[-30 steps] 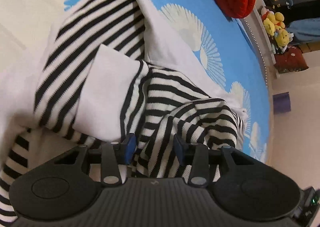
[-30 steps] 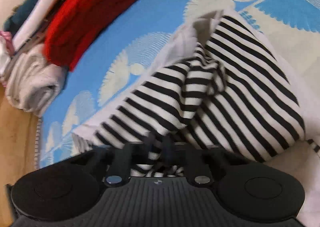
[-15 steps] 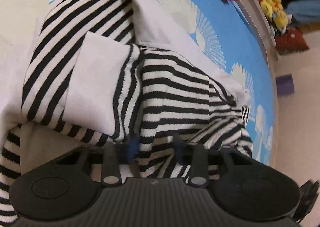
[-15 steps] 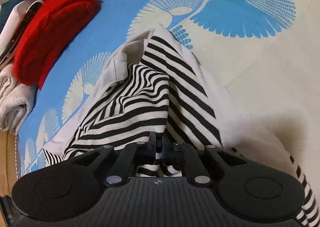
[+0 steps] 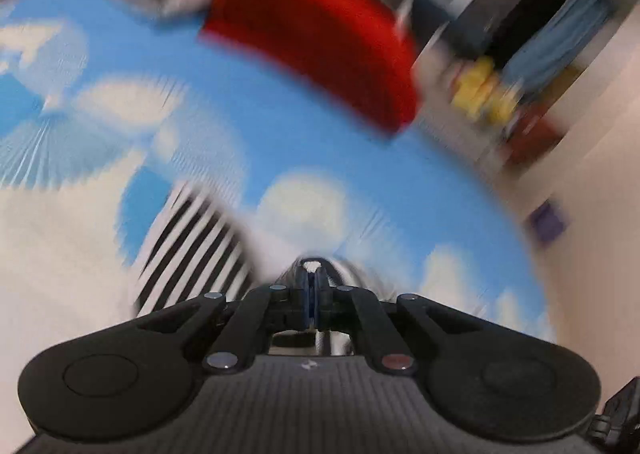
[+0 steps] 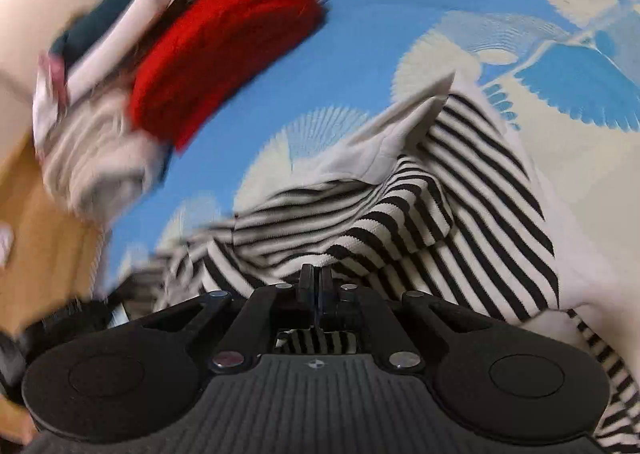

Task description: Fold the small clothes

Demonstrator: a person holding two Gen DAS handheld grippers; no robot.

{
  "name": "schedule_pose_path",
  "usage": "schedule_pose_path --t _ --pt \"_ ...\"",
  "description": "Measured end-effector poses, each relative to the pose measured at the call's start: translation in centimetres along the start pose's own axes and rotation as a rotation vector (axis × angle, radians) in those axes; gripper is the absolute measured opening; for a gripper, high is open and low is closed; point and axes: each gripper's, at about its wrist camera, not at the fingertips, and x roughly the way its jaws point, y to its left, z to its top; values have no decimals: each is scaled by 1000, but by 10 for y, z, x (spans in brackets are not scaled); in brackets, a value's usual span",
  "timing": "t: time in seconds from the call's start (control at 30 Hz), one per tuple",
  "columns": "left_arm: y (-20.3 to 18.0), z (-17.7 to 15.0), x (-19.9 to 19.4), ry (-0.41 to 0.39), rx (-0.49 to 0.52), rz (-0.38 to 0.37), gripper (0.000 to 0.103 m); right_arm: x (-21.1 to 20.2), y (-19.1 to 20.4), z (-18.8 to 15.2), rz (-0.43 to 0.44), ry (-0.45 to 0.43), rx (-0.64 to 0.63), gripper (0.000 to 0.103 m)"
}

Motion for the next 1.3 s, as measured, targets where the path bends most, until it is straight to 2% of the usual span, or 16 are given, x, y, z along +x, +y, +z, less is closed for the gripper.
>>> schedule_pose_path --t 0.1,0.2,0.3,0.33,0.6,0.63,0.67,0.7,0.8,0.9,0.97,1.0,1.07,1.17,1.23,1.3 --pt "17 -22 41 292 12 99 17 31 -22 -11 -142 175 24 4" --pt "27 -17 34 270 -87 49 39 22 -34 -4 -182 113 87 9" --pt "31 -8 24 216 -171 -15 61 2 -35 11 -148 -32 98 36" --pt "30 -8 23 220 -191 -17 62 -1 -35 15 -154 -77 89 46" --pt "54 -32 44 361 -422 -25 61 32 -33 19 -161 -69 25 46" --pt "53 -35 49 381 -434 -39 55 36 -34 19 -175 -59 17 37" --pt "50 -39 53 402 -439 -52 46 39 -37 20 -176 -50 29 15" --pt "49 -41 54 406 -439 -50 26 42 -39 19 -164 -42 54 5" --pt "38 -31 46 304 -368 -46 5 26 -38 19 -32 -100 139 1" --pt "17 0 7 41 -236 -198 2 -23 -46 17 156 -336 283 0" --pt "1 12 -19 -91 -104 -229 2 -38 -55 11 109 -377 316 0" --pt "-1 13 -23 -96 -73 -225 2 -34 -63 8 48 -326 337 0" --pt "4 7 -5 46 -88 -156 2 -5 -80 0 -92 -93 370 1" --pt "21 -21 36 323 -79 94 4 17 -96 -12 -209 32 437 3" --pt "30 -23 38 327 -147 137 19 12 -87 -7 -229 12 386 12" --pt "29 -13 29 270 -175 81 24 -3 -74 1 -282 -88 304 19"
